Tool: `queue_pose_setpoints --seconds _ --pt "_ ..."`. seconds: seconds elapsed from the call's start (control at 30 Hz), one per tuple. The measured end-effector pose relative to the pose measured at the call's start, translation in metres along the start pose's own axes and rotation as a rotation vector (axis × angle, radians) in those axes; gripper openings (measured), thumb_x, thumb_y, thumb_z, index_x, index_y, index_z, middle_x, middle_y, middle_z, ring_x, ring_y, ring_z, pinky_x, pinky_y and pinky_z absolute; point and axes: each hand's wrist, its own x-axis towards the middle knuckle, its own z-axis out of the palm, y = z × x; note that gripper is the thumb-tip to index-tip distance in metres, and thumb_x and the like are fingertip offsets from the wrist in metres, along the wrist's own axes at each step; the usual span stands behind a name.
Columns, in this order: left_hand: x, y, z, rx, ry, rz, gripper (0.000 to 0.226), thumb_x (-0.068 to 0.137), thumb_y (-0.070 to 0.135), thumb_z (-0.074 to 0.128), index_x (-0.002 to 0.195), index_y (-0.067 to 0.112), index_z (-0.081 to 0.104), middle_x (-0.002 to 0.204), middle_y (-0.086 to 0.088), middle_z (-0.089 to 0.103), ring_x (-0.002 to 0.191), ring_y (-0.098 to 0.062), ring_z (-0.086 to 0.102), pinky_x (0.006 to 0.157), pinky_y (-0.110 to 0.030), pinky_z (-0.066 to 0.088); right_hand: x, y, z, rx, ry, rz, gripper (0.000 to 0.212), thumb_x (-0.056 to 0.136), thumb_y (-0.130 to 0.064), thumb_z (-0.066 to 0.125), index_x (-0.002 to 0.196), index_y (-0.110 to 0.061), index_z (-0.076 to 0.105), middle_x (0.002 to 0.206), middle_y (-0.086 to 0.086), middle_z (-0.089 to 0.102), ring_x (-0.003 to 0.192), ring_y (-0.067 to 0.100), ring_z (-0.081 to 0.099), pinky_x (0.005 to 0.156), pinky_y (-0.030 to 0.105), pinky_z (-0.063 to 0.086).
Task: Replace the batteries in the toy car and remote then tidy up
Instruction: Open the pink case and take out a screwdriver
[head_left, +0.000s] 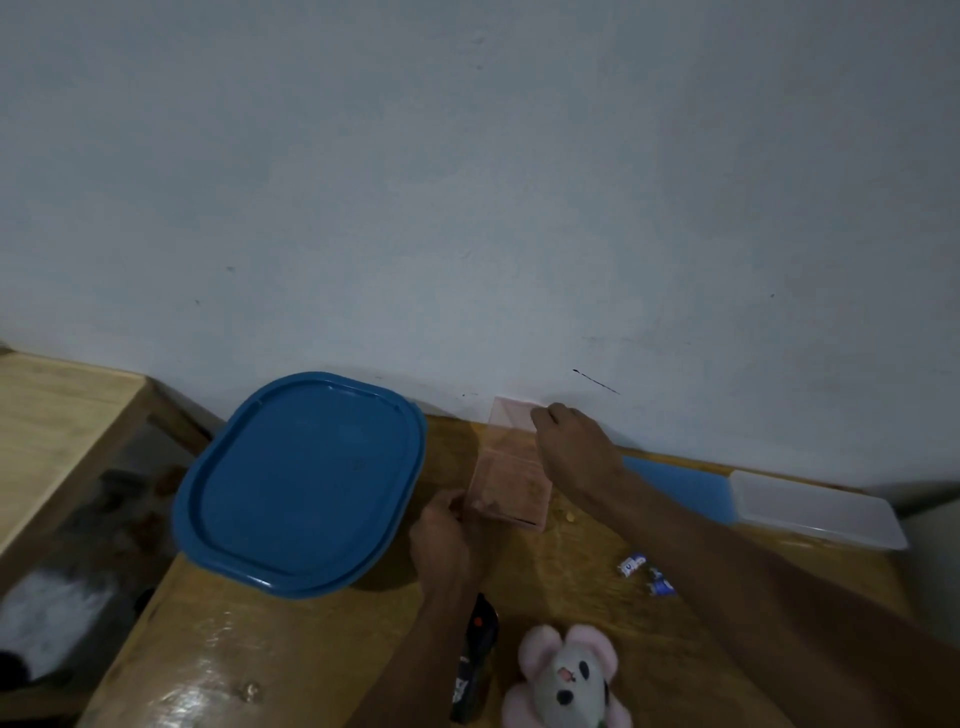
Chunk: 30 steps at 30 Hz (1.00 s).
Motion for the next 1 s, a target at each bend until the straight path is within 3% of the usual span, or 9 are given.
queue_pose_setpoints --seconds 0.13,0.37,0.5,0.57,0.63,0.7,0.8,0.9,1.0 --pt "-0.001 -0.001 -0.002 -0.014 0.007 -0.008 0.021 0.093 0.015 0.059 0.111 0.012 0.068 0.106 -0.006 0.071 0.096 -0.02 0.064 0.074 -0.025 0.043 0.0 0.006 0.002 0.061 -0.006 -0.05 0.034 0.081 0.009 0.058 0.115 0.006 0.059 0.111 0.025 0.062 0.099 0.039 0.06 0.081 0.041 0.05" --pt "-0.003 -0.001 -0.004 -0.036 -0.006 -0.01 0.022 0.093 0.015 0.058 0.113 0.013 0.068 0.108 -0.005 0.071 0.099 -0.02 0.064 0.076 -0.022 0.04 -0.009 -0.001 0.002 0.163 -0.081 -0.082 0.031 0.091 -0.005 0.051 0.12 -0.008 0.06 0.116 0.013 0.061 0.106 0.03 0.057 0.082 0.033 0.043" --pt "-0.003 0.0 -0.005 -0.041 -0.02 -0.007 0.021 0.094 0.016 0.058 0.11 0.013 0.07 0.106 -0.004 0.072 0.095 -0.019 0.064 0.074 -0.022 0.041 -0.013 -0.015 0.01 0.292 -0.257 -0.027 0.024 0.087 -0.002 0.052 0.102 -0.01 0.069 0.104 0.011 0.068 0.095 0.028 0.062 0.078 0.033 0.049" --pt "-0.002 0.0 -0.006 -0.044 -0.033 -0.022 0.018 0.094 0.016 0.058 0.107 0.013 0.071 0.103 -0.003 0.072 0.088 -0.014 0.061 0.068 -0.019 0.041 -0.013 -0.021 0.011 0.317 -0.342 -0.022 0.018 0.09 -0.02 0.059 0.092 -0.006 0.07 0.095 0.012 0.069 0.089 0.027 0.062 0.077 0.036 0.052" --pt "-0.001 -0.001 -0.006 -0.024 -0.042 -0.02 0.017 0.093 0.017 0.059 0.106 0.013 0.071 0.101 -0.004 0.072 0.086 -0.014 0.061 0.067 -0.019 0.04 -0.012 -0.027 0.01 0.337 -0.403 0.0 0.038 0.089 -0.04 0.062 0.084 -0.003 0.07 0.086 0.014 0.07 0.081 0.028 0.063 0.071 0.034 0.05" --pt "-0.001 -0.002 -0.007 -0.011 -0.041 -0.002 0.018 0.091 0.02 0.063 0.105 0.013 0.072 0.1 -0.004 0.072 0.09 -0.019 0.064 0.071 -0.024 0.043 -0.01 -0.032 0.01 0.381 -0.457 0.017 0.044 0.088 -0.046 0.061 0.086 -0.003 0.071 0.088 0.016 0.071 0.082 0.029 0.065 0.072 0.034 0.052" --pt "-0.001 -0.001 -0.008 -0.049 -0.052 -0.015 0.017 0.09 0.023 0.064 0.101 0.013 0.072 0.095 -0.005 0.073 0.089 -0.021 0.065 0.071 -0.027 0.044 -0.01 -0.034 0.006 0.436 -0.556 0.046 0.04 0.092 -0.043 0.058 0.093 -0.005 0.071 0.096 0.017 0.071 0.088 0.029 0.066 0.078 0.038 0.054" --pt "-0.002 0.0 -0.009 -0.052 -0.063 -0.02 0.014 0.09 0.022 0.063 0.096 0.012 0.072 0.09 -0.005 0.072 0.084 -0.02 0.064 0.066 -0.027 0.041 -0.011 -0.033 0.002 0.47 -0.609 0.035 0.031 0.096 -0.028 0.053 0.093 -0.002 0.069 0.097 0.021 0.069 0.088 0.031 0.063 0.071 0.032 0.048" --pt "-0.002 0.001 -0.008 -0.042 -0.042 -0.009 0.014 0.09 0.022 0.064 0.095 0.012 0.072 0.09 -0.004 0.072 0.084 -0.019 0.064 0.066 -0.026 0.041 -0.013 -0.033 -0.003 0.473 -0.626 0.046 0.03 0.097 -0.027 0.05 0.085 -0.004 0.065 0.09 0.021 0.064 0.079 0.026 0.057 0.066 0.029 0.041"
